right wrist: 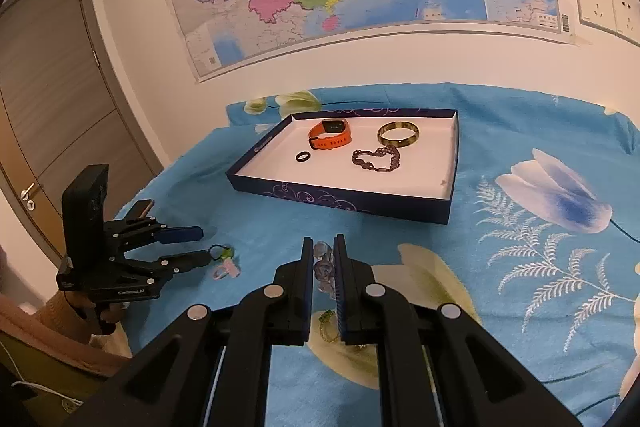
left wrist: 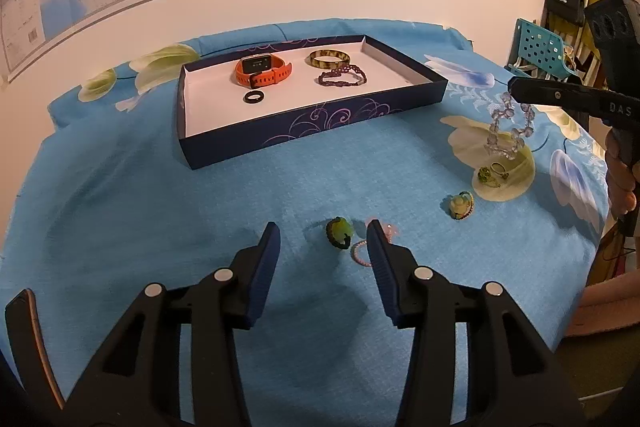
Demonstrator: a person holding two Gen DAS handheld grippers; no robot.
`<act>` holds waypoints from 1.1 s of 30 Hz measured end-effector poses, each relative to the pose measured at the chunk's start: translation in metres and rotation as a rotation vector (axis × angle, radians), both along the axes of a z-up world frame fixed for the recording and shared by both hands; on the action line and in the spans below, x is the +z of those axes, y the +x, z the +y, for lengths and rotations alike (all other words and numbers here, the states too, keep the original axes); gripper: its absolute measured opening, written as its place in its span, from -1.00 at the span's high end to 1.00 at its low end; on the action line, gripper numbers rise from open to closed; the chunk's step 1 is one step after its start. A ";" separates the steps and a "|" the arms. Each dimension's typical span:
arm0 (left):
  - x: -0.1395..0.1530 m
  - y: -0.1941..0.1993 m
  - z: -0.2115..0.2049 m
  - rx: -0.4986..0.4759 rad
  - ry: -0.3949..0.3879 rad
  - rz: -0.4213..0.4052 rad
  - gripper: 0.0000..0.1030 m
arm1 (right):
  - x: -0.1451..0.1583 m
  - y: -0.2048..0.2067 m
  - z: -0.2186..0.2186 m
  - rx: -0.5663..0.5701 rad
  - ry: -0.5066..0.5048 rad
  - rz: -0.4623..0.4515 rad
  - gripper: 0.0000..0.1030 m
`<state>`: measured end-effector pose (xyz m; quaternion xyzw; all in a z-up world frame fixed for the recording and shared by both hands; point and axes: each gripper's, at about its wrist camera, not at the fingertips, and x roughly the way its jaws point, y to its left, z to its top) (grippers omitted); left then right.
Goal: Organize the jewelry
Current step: 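Grasp the pink hair tie with the left tool while the right tool holds the crystal bracelet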
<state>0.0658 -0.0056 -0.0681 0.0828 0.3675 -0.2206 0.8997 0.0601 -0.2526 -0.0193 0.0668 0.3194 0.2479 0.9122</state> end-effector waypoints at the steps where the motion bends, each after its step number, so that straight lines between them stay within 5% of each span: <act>1: 0.000 0.001 0.000 -0.001 -0.001 0.002 0.14 | 0.000 0.000 0.000 -0.001 0.004 0.000 0.84; 13: 0.001 -0.018 -0.025 -0.112 -0.003 0.006 0.18 | -0.004 0.003 0.000 -0.007 0.013 0.012 0.84; 25: -0.015 0.001 -0.034 -0.073 0.026 0.090 0.28 | -0.007 0.007 0.002 0.007 0.030 0.017 0.84; 33: -0.014 0.003 -0.031 -0.050 0.015 0.090 0.89 | -0.004 0.010 0.007 0.019 0.031 0.003 0.84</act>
